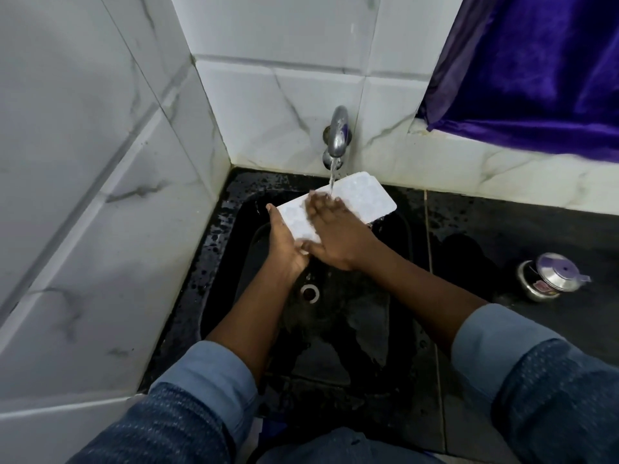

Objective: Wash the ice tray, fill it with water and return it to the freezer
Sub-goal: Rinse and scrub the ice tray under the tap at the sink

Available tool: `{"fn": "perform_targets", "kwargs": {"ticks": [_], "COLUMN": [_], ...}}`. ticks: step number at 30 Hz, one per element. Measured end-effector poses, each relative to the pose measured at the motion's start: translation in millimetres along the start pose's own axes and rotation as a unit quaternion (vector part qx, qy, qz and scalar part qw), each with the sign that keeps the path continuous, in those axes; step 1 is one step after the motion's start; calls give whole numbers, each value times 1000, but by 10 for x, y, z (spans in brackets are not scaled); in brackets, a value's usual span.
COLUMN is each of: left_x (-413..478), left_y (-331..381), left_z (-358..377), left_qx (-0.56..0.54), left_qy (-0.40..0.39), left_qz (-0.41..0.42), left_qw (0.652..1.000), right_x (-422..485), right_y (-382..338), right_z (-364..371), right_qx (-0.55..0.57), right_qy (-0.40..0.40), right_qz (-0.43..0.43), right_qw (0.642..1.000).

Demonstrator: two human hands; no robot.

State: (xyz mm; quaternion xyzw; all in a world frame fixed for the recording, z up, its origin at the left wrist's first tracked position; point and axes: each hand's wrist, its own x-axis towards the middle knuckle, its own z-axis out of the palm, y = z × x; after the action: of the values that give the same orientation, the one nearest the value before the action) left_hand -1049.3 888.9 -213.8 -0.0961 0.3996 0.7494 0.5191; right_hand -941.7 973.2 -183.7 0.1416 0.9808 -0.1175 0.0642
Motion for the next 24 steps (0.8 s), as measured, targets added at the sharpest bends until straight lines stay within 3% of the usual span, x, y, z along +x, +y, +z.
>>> {"fn": "perform_targets", "kwargs": {"ticks": [2, 4, 9, 13, 14, 17, 19, 22, 24], "left_x": [-19, -29, 19, 18, -10, -64, -106, -110, -114], "left_y": [3, -9, 68, 55, 55, 102, 124, 113, 101], "left_z": [-44, -54, -74, -155, -152, -167, -205, -343, -408], "left_qx": [17, 27, 15, 46, 51, 59, 65, 60, 57], "left_qy": [35, 31, 11, 51, 52, 57, 58, 52, 47], "left_qz": [-11, -9, 17, 27, 29, 46, 52, 48, 42], "left_qw": [999, 999, 1000, 997, 997, 996, 995, 996, 996], "right_x": [-63, -118, -72, -179, -196, -197, -219, -258, -270], "right_y": [-87, -25, 135, 30, 89, 342, 292, 14, 30], "right_z": [142, 172, 26, 133, 116, 28, 41, 188, 203], "right_qx": [-42, -62, 1, -51, -48, 9, 20, -12, -17], "right_qy": [-3, 8, 35, 1, 11, 70, 59, 19, 20], "right_qz": [-96, -117, 68, -67, -62, 81, 116, -22, -35], "right_qw": [995, 991, 997, 996, 997, 994, 991, 1000, 999]}}
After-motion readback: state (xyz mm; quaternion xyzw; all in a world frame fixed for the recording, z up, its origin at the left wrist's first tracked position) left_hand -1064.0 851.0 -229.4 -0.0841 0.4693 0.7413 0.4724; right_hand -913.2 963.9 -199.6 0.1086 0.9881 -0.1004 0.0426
